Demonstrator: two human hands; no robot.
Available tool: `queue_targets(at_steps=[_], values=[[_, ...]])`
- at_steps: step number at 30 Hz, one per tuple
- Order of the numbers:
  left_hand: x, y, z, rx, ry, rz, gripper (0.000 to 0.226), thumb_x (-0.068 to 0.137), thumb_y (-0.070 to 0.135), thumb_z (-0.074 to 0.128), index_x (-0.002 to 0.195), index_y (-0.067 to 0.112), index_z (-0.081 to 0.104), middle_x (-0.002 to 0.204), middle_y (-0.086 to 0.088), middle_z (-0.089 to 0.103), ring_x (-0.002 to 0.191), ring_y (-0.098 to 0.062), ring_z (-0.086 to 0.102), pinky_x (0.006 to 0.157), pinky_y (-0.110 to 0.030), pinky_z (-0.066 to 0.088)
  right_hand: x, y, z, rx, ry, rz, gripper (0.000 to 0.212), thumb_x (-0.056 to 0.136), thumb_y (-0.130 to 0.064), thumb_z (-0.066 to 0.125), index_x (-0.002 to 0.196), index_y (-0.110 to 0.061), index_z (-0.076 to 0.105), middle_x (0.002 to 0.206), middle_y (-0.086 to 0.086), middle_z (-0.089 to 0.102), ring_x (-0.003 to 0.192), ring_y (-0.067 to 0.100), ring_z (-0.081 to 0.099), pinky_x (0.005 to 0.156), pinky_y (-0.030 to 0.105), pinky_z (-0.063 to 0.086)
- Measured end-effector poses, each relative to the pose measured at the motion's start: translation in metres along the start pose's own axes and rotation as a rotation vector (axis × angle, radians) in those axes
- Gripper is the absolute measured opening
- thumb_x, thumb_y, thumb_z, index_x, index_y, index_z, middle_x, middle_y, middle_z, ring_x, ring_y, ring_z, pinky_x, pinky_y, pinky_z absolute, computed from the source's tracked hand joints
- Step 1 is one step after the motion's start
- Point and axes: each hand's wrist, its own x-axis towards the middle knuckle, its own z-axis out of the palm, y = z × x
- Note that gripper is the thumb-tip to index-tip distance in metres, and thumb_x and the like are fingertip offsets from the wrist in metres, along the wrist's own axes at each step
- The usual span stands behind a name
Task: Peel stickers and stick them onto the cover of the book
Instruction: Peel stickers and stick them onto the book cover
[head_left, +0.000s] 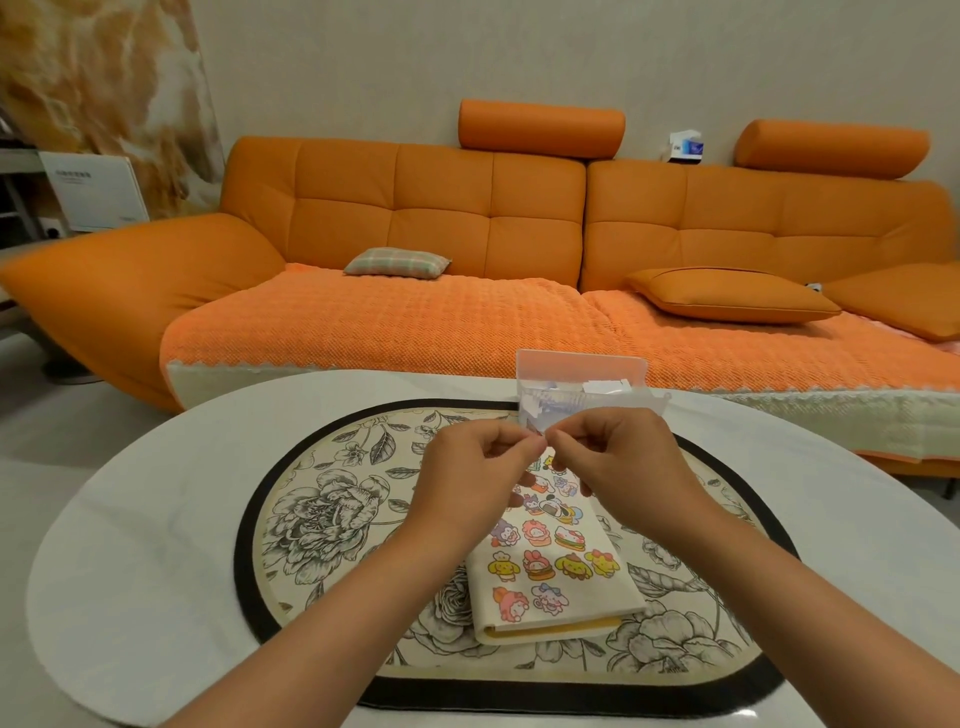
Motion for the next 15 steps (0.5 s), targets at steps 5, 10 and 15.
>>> queue_targets(at_steps=[5,10,15], values=[[-0.0005,0.0003,-0.0015,-0.059,0.001,-0.082,0.006,0.088,0.020,0.076,0.086,0.015,0.079,0.082,-0.003,0.076,0.071,-0.018,0.074,0.061,-0.039,0.063,-0.0011,0.0038,0.0041,-0.148,0.027,-0.073,0.011,0.092,-0.028,0.068,0.087,-0.030,0.078,0.061,-0.021,0.065,0.055,-0.003,0.058,0.050,0.012,0.036],[-0.0009,-0.0008,-0.0010,0.132,-0.010,-0.012,0.011,0.091,0.026,0.071,0.082,0.020,0.074,0.076,0.005,0.072,0.061,-0.012,0.071,0.056,-0.045,0.062,-0.0017,0.0055,0.0089,-0.195,0.048,-0.077,0.010,0.089,-0.030,0.070,0.084,-0.034,0.077,0.065,-0.022,0.067,0.059,0.001,0.060,0.054,0.021,0.045],[0.0026,-0.0005,-0.0023,0.125,-0.090,0.012,0.015,0.095,0.026,0.065,0.085,0.016,0.068,0.087,-0.004,0.071,0.058,-0.009,0.066,0.055,-0.038,0.061,0.0001,0.0007,0.0067,0.036,-0.007,0.031,0.017,0.093,-0.024,0.066,0.079,-0.025,0.075,0.066,-0.009,0.070,0.048,0.003,0.057,0.047,0.022,0.044]])
